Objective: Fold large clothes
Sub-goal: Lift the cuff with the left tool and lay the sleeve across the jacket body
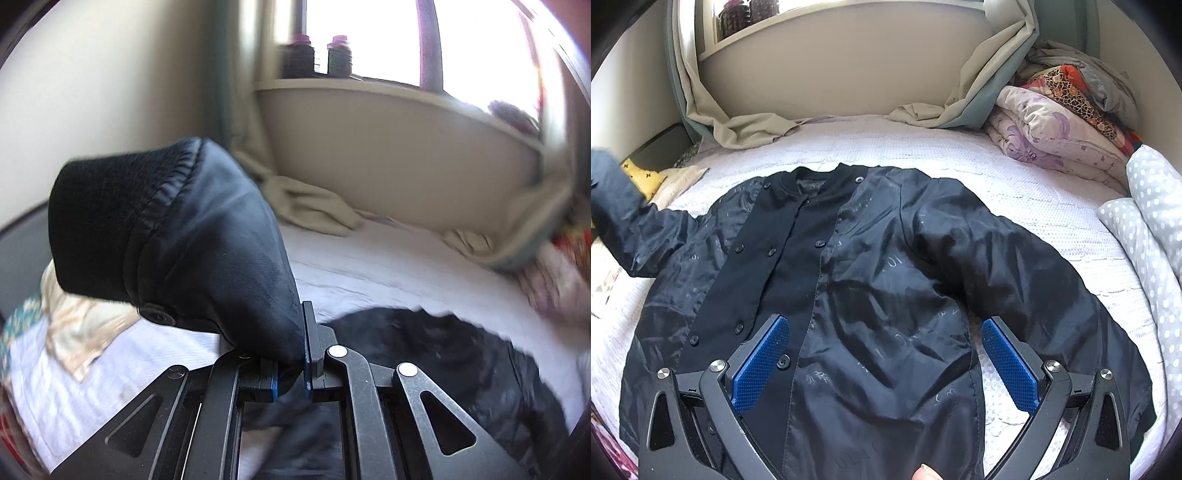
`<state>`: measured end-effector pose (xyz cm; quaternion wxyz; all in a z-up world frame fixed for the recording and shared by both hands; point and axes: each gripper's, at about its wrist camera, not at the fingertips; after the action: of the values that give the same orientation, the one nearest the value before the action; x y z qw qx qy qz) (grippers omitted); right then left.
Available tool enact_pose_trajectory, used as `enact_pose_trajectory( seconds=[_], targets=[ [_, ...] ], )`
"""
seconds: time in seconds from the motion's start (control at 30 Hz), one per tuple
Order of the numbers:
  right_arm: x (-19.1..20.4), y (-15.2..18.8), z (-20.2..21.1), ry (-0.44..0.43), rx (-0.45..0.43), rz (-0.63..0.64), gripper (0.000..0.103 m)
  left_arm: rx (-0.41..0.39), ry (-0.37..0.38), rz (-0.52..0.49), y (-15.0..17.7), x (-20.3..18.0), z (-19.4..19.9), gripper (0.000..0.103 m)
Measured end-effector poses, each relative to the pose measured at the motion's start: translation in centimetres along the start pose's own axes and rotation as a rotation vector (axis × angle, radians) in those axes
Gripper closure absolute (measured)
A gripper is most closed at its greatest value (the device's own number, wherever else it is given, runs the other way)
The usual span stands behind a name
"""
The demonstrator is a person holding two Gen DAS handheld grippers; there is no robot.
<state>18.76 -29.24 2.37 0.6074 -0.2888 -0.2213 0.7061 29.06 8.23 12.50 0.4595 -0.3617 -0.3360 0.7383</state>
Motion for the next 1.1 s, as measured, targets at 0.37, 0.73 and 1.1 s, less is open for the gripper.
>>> enact_pose_trajectory(
  seconds=[0.37, 0.73, 1.1],
  targets=[
    [-3.1, 0.5, 1.2, -0.024, -0.011, -0.101, 0.0, 0.184, 0.028, -0.367, 14.7, -14.0, -4.6, 0.091],
    [-5.5, 0.7, 2.0, -0.055, -0.03, -0.185, 0.0, 0.309, 0.045, -0.58, 23.9, -16.8, -6.0, 0.063],
    [-5.0, 1.2, 0.0, -0.178, 0.019, -0.222, 0.0, 0.475, 0.286, -0.538, 22.1, -12.4, -0.7, 0.019]
  ],
)
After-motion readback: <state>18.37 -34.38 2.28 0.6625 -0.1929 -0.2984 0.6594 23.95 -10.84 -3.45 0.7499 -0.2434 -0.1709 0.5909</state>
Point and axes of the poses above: each gripper's, at about its wrist camera, not at the fingertips, and z roughly against the way its jaws point, x to its left, y to its underside, and after that the axes turned 15 degrees about z, right-handed
